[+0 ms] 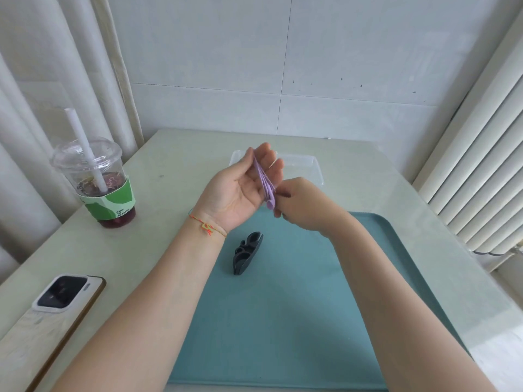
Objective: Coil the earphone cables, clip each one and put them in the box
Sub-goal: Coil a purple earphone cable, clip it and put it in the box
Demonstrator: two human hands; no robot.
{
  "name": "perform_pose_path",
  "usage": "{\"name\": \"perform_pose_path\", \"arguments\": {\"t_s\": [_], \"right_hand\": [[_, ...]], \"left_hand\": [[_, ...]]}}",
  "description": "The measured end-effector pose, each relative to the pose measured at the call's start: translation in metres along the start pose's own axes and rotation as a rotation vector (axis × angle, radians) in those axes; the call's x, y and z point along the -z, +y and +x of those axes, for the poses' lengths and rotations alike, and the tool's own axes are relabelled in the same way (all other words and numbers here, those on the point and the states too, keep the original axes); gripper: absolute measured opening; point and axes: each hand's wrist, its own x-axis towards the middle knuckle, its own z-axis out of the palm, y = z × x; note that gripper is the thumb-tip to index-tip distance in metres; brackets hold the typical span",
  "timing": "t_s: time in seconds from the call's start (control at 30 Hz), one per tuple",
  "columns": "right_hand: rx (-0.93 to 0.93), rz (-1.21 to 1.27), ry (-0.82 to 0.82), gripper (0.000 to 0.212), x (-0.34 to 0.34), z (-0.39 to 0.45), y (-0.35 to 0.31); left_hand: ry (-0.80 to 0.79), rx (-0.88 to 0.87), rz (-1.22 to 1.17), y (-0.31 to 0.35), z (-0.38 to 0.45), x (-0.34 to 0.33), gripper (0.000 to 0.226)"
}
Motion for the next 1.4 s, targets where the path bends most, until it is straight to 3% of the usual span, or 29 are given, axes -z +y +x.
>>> {"name": "perform_pose_path", "arguments": {"t_s": [0.23,0.37,0.53,0.67,0.77,0.87,1.07,1.4], "right_hand": [[0.018,-0.060,-0.242,0.027,-0.006,-0.003,0.000],[0.014,-0.096,-0.299,0.026,-0.004,-0.006,-0.005],[0.018,-0.018,-0.057,0.021,0.007,-0.004,-0.006],[0.024,0.030,0.159,0.018,0.014,0.001,0.001],[0.033,0.079,0.249,0.013,0.019,0.003,0.004],[0.031,0.195,0.280,0.014,0.019,0.004,0.004],[0.037,0.469,0.129,0.018,0.005,0.004,0.002],[-0.012,0.543,0.045,0.036,-0.010,0.006,-0.002]], "left_hand": [[0.148,-0.242,0.160,0.001,0.007,0.011,0.028],[0.232,-0.303,0.340,-0.002,0.009,0.018,0.027],[0.321,-0.147,0.820,-0.009,0.007,0.025,0.025],[0.173,0.071,1.027,-0.009,0.004,0.022,0.031],[0.062,0.277,0.894,-0.006,0.002,0.016,0.044],[-0.013,0.341,0.635,-0.004,0.001,0.013,0.051],[0.015,0.159,0.185,-0.001,0.004,0.013,0.049],[0.275,0.002,0.175,-0.004,0.008,0.019,0.056]]}}
